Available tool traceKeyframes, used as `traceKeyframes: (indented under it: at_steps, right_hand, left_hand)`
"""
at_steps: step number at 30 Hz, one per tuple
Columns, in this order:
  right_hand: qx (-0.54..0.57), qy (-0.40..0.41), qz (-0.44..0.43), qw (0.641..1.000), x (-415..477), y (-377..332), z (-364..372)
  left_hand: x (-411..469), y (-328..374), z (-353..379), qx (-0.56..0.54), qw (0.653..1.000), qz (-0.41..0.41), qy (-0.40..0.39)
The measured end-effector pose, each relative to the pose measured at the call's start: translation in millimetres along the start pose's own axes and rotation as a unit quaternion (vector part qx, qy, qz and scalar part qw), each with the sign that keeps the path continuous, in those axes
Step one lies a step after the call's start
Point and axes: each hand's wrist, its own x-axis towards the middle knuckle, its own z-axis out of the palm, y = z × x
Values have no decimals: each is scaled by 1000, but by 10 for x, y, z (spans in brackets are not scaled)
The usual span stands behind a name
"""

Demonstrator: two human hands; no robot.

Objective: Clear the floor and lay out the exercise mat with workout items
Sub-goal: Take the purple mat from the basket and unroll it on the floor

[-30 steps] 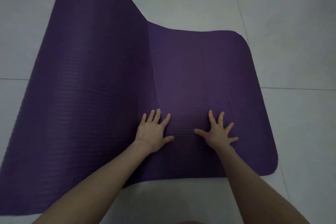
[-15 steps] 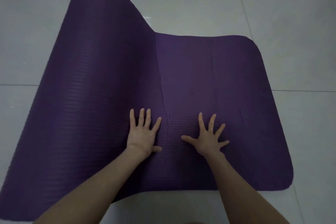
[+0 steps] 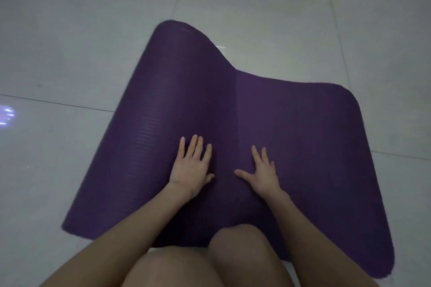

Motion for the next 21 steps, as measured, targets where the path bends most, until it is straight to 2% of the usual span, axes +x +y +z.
traceKeyframes:
  at_steps: [4, 5, 7, 13, 18, 19, 21]
  right_hand:
    - [59, 16, -89, 994, 2, -633, -92]
    - [65, 4, -140, 988, -70, -997, -115]
    - [88, -6, -168, 982, -105, -1264, -108]
    - [90, -26, -228, 969, -57, -2114, 5]
    - [-37, -19, -256, 966, 183, -2447, 238]
    - [-61, -16, -258, 964, 249, -2478, 255]
    - [-91, -12, -262, 961, 346, -2500, 252]
  left_hand:
    - [-191, -443, -194, -35, 996, -69, 32]
    - [-401, -686, -291, -52, 991, -114, 44]
    - [-507, -845, -306, -100, 982, -153, 39]
    - [-648, -1468, -238, -266, 925, -265, 53]
    - [-599, -1912, 48, -394, 863, -316, 29]
    - [-593, -1996, 106, -429, 842, -325, 14]
    - [-575, -2105, 192, -532, 776, -339, -19]
